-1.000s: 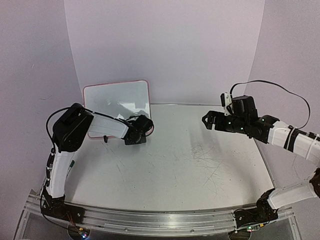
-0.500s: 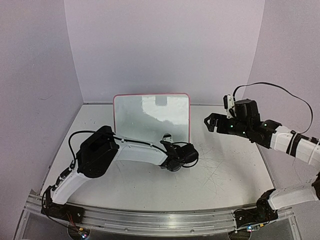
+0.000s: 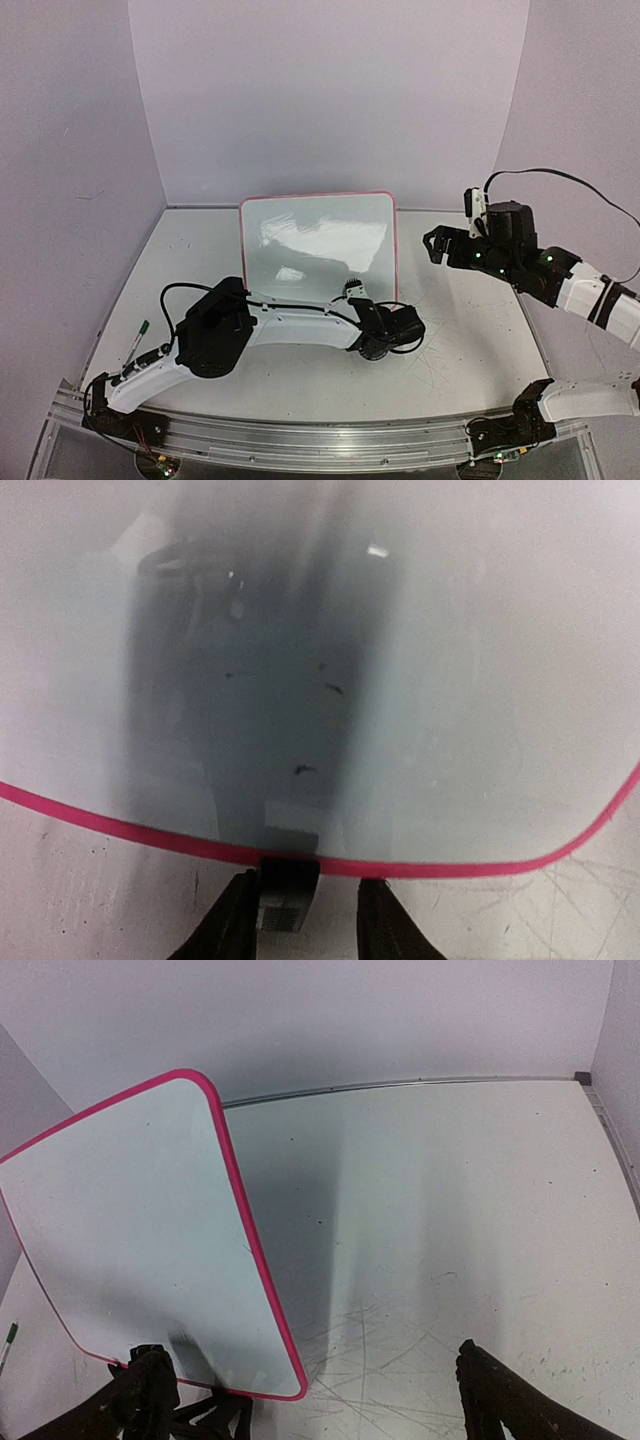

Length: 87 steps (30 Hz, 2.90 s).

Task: Write a sentence on the whiteboard
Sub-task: Move the whiteboard stand to the corner of the board, then move the whiteboard stand to the center of the board.

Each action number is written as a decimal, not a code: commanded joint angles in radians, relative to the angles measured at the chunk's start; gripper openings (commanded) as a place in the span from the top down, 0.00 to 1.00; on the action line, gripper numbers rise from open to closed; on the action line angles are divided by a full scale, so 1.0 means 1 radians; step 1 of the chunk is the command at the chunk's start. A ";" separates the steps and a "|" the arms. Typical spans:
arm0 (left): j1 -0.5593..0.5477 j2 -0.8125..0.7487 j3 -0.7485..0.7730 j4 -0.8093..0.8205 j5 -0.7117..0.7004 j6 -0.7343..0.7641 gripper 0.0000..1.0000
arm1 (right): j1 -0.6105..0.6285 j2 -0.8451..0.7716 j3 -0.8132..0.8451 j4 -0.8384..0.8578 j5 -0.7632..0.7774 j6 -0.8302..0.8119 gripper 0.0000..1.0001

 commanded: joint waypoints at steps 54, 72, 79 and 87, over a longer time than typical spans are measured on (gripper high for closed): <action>0.385 -1.498 -1.252 0.463 0.254 0.848 0.00 | 0.383 0.762 -0.001 0.458 0.176 0.195 0.72; 0.707 -1.437 -1.221 0.300 0.424 0.842 0.00 | 0.371 0.702 -0.124 0.497 0.263 0.135 1.00; 0.820 -1.368 -1.241 0.242 0.474 0.808 0.01 | 0.330 0.639 -0.182 0.486 0.238 0.063 1.00; 0.851 -1.429 -1.414 0.617 0.992 0.797 0.09 | 0.285 0.581 -0.179 0.420 0.173 -0.015 0.50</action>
